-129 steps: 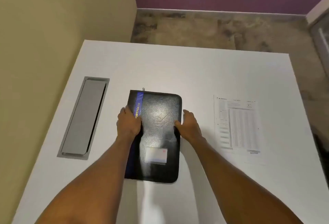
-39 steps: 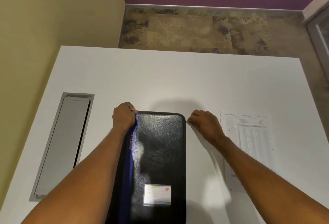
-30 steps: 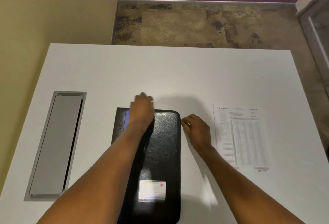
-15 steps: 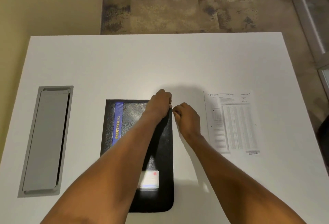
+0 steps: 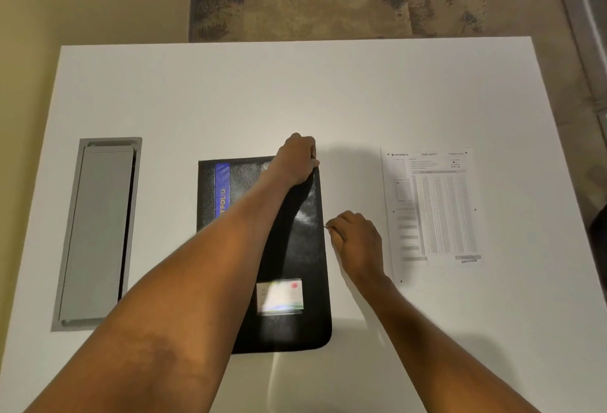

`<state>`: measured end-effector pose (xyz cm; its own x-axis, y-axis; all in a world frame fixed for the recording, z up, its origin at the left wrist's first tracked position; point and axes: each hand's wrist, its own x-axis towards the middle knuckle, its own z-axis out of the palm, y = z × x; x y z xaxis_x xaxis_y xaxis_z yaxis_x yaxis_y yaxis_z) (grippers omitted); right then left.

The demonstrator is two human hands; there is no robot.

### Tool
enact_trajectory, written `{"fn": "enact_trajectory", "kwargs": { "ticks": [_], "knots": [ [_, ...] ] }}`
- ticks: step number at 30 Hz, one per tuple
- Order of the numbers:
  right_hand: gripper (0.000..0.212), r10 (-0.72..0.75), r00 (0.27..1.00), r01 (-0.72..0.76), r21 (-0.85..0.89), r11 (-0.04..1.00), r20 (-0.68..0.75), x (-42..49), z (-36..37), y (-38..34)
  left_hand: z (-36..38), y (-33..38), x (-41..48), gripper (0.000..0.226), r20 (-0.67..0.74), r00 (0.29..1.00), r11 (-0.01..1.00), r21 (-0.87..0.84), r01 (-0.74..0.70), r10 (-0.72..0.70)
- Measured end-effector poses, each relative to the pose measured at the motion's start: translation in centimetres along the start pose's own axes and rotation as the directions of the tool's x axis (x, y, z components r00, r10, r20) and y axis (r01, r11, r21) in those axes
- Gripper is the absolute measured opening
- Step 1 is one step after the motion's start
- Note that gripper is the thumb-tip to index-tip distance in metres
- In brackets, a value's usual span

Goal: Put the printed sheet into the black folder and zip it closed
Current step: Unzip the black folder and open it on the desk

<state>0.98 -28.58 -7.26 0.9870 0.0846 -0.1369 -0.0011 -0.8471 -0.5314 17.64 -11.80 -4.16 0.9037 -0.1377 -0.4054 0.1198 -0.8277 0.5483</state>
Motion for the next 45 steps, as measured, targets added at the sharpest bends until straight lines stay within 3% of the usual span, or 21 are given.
{"fn": "enact_trajectory", "kwargs": {
  "ticks": [14, 17, 20, 23, 25, 28, 32, 38, 45],
  "knots": [
    [0.01, 0.186, 0.981, -0.187, 0.024, 0.982, 0.048, -13.2, 1.4, 0.1, 1.0, 0.4, -1.2, 0.036, 0.009, 0.999, 0.999, 0.005, 0.034, -0.034],
    [0.013, 0.217, 0.975, -0.219, 0.054, 0.974, 0.043, -13.9, 1.5, -0.1, 1.5, 0.2, -3.0, 0.048, 0.007, 0.997, 0.993, 0.083, -0.08, 0.08],
    [0.013, 0.282, 0.959, -0.284, 0.135, 0.949, 0.039, -13.6, 1.1, -0.5, 2.3, 0.2, -6.8, 0.057, 0.017, 0.949, 0.914, 0.264, -0.307, 0.314],
    [0.013, 0.285, 0.957, -0.289, 0.166, 0.943, 0.045, -13.2, 0.4, -0.8, 3.2, -0.5, -12.1, 0.067, 0.205, 0.853, 0.771, 0.367, -0.521, 0.479],
    [0.01, 0.268, 0.962, -0.272, 0.132, 0.953, 0.048, -13.0, 0.1, -1.0, 4.2, -1.4, -15.7, 0.086, 0.385, 0.783, 0.671, 0.408, -0.619, 0.488],
    [0.009, 0.243, 0.97, -0.245, 0.092, 0.965, 0.034, -12.9, 0.0, -1.1, 6.4, -2.7, -20.1, 0.118, 0.491, 0.717, 0.585, 0.421, -0.693, 0.495],
    [0.014, 0.229, 0.972, -0.232, 0.05, 0.972, 0.055, -13.0, -0.1, -1.3, 9.3, -3.6, -23.5, 0.152, 0.522, 0.745, 0.569, 0.49, -0.66, 0.415],
    [0.013, 0.2, 0.978, -0.2, -0.007, 0.98, 0.057, -13.7, 0.1, -1.1, 9.6, -3.5, -25.0, 0.132, 0.494, 0.785, 0.585, 0.531, -0.613, 0.375],
    [0.014, 0.202, 0.975, -0.2, -0.027, 0.979, 0.091, -17.4, 0.8, -0.8, 9.2, -3.5, -25.1, 0.106, 0.52, 0.726, 0.514, 0.514, -0.687, 0.45]
  ]
}}
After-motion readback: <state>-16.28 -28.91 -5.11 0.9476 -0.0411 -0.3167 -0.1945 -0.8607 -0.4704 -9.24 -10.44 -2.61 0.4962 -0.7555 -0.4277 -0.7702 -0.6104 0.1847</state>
